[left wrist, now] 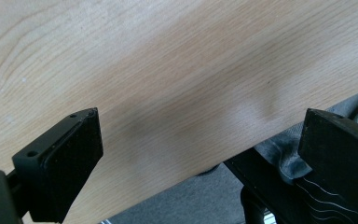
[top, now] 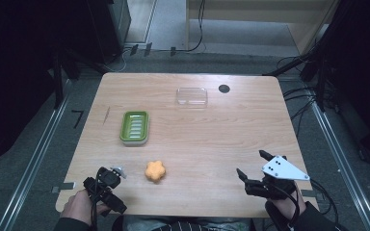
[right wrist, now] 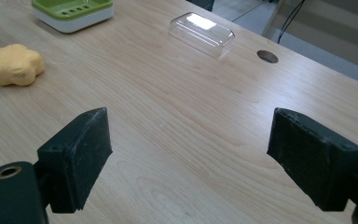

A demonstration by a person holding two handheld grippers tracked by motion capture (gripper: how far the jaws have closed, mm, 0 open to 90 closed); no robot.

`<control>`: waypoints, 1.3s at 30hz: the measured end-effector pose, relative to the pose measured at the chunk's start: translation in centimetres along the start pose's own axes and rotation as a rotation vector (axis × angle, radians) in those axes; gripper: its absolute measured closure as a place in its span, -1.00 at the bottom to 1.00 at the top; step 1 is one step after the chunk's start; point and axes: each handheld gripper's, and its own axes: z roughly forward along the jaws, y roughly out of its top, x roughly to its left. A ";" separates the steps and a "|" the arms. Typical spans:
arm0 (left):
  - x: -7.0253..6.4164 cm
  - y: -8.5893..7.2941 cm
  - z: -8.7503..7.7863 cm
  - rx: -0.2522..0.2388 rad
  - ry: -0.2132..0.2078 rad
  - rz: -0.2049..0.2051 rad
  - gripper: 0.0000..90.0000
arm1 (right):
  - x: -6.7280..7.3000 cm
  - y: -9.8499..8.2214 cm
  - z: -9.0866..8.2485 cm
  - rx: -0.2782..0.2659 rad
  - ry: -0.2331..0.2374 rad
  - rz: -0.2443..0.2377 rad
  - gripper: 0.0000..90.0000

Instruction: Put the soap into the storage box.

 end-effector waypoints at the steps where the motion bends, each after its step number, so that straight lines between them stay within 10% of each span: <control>1: 0.0 0.0 0.0 0.000 0.000 0.000 -0.99 | 0.0 0.0 0.0 0.000 0.000 0.000 -0.70; 39: -1.8 3.6 -0.8 -0.038 -0.039 0.077 -1.00 | 0.1 0.2 0.3 0.007 0.011 -0.005 -0.70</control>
